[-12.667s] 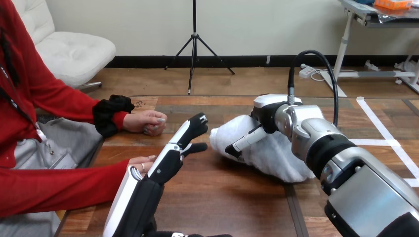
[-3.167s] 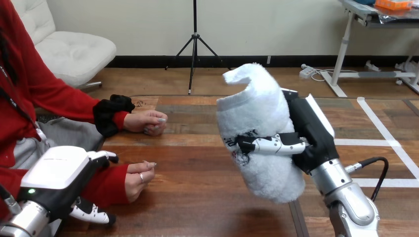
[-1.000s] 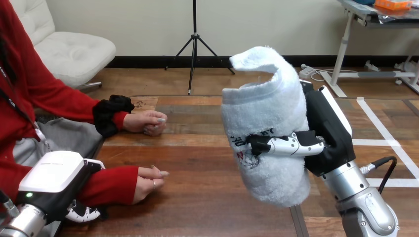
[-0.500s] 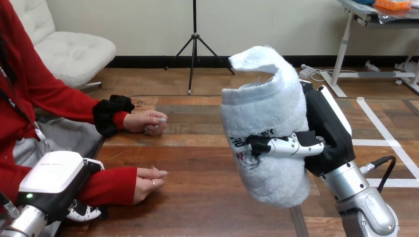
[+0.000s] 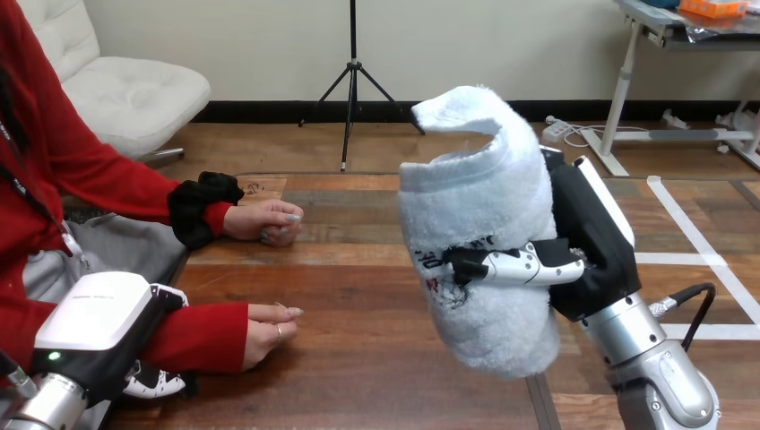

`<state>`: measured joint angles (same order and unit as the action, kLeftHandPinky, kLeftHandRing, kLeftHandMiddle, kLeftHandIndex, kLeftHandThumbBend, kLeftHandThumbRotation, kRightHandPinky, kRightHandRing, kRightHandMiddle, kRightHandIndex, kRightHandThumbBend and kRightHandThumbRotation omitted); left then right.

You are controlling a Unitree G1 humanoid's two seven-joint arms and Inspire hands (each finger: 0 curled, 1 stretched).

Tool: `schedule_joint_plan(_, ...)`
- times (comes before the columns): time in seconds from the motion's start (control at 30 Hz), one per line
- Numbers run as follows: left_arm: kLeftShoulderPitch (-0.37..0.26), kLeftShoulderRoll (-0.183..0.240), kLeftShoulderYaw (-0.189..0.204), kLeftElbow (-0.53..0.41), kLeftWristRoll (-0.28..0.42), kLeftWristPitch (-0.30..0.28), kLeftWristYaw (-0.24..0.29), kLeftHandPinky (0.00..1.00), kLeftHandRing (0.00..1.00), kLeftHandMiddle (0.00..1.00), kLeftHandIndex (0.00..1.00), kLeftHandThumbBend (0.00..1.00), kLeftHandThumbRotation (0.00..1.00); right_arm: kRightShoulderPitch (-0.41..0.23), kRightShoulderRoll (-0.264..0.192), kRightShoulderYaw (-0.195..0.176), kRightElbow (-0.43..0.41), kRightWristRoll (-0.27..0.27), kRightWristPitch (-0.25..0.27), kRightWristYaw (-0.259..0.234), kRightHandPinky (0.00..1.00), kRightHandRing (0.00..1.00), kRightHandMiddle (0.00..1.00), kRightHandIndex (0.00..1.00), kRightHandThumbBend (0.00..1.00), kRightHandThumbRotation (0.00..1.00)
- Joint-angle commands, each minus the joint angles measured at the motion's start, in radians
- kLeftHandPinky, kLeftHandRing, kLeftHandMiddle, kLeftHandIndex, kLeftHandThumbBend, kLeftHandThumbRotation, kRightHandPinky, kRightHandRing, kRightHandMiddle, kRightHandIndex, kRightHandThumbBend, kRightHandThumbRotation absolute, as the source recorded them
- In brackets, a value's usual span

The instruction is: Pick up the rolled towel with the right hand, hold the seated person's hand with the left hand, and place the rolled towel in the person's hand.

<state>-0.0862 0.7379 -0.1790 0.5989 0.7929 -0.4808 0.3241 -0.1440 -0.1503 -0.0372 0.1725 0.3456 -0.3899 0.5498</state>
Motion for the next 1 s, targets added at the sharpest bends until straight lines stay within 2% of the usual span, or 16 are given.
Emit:
schedule_joint_plan(0.0,-0.02,-0.003,0.01,-0.068,-0.026,-0.004,0.025,0.31,0.34,0.39,0.42,0.92,0.0,-0.068,0.027,0.005,0.029,-0.004,-0.004,-0.004,0.19,0.24,0.38,0.43,0.86,0.0)
schedule_joint_plan(0.3,-0.002,-0.012,0.027,-0.115,-0.061,-0.014,0.03,0.3,0.34,0.38,0.4,0.92,0.0,-0.108,0.049,0.014,0.126,-0.063,-0.029,-0.024,0.19,0.23,0.37,0.44,0.86,0.0)
schedule_joint_plan(0.47,0.014,-0.014,0.037,-0.169,-0.079,-0.003,0.021,0.3,0.33,0.38,0.4,0.91,0.0,-0.153,0.058,0.017,0.228,-0.122,-0.076,-0.04,0.18,0.23,0.36,0.44,0.84,0.0)
schedule_joint_plan(0.6,0.032,-0.02,0.052,-0.227,-0.099,0.016,-0.002,0.3,0.33,0.38,0.4,0.91,0.0,-0.187,0.067,0.018,0.303,-0.146,-0.1,-0.049,0.18,0.23,0.35,0.44,0.84,0.0)
schedule_joint_plan(0.8,0.056,-0.028,0.075,-0.322,-0.128,0.034,-0.034,0.31,0.33,0.38,0.4,0.92,0.0,-0.246,0.08,0.026,0.426,-0.211,-0.145,-0.098,0.18,0.22,0.34,0.43,0.82,0.0)
schedule_joint_plan(0.97,0.07,-0.036,0.086,-0.388,-0.139,0.055,-0.055,0.3,0.32,0.37,0.4,0.91,0.0,-0.294,0.081,0.041,0.519,-0.299,-0.187,-0.173,0.18,0.22,0.33,0.43,0.82,0.0)
